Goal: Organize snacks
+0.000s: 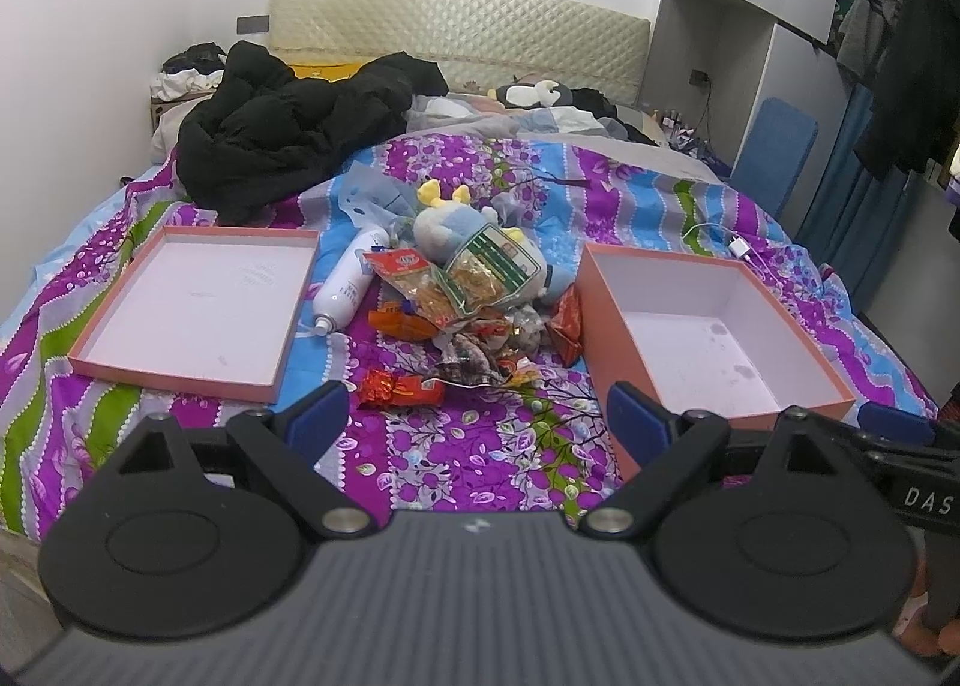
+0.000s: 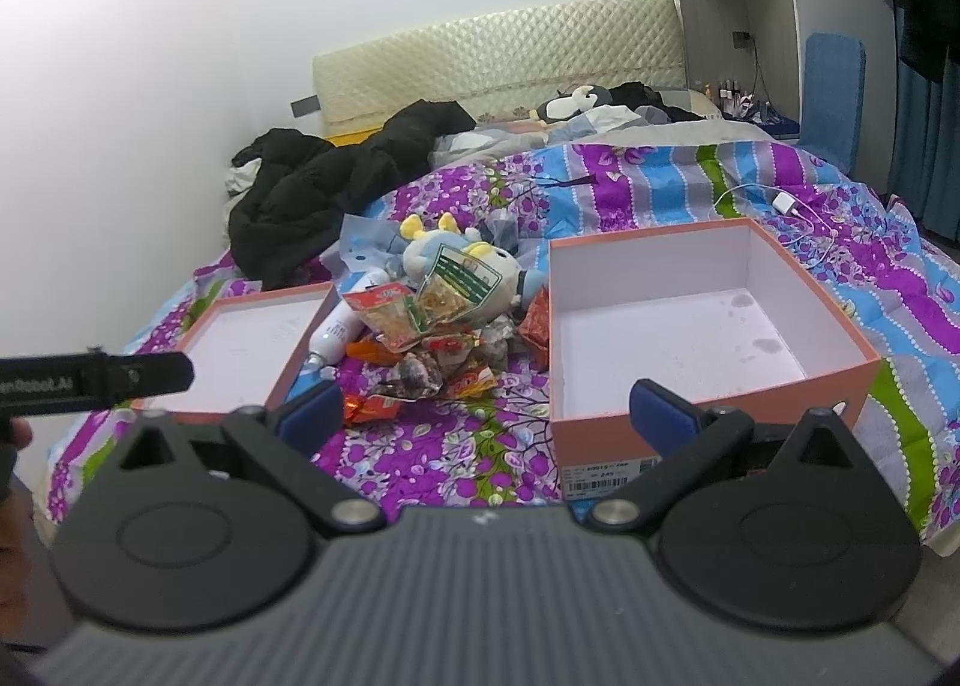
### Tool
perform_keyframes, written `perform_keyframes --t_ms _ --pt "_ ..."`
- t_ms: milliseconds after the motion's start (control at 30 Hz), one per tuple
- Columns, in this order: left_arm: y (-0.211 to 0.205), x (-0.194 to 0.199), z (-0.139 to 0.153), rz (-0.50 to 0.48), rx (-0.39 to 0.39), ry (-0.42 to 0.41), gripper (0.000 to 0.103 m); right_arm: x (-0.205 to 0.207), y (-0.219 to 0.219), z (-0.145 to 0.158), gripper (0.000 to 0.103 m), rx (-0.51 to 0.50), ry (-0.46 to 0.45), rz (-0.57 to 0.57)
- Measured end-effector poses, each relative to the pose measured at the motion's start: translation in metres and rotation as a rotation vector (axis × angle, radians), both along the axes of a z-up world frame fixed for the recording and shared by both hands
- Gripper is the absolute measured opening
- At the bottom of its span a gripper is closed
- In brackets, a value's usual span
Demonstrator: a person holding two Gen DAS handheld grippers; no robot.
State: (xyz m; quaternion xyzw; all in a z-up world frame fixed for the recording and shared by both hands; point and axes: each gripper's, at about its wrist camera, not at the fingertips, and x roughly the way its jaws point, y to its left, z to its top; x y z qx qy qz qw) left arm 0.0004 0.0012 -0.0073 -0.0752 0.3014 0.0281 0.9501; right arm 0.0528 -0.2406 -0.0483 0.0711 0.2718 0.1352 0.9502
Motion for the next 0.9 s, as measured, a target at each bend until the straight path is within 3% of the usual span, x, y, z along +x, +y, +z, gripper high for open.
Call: perform_keyframes --t_ms 900 --pt "-0.0032 -0.0004 0.0001 -0.006 -0.001 -0.003 0.095 0.0001 0.0002 -0.0001 0.103 -0.005 -0.005 0.0"
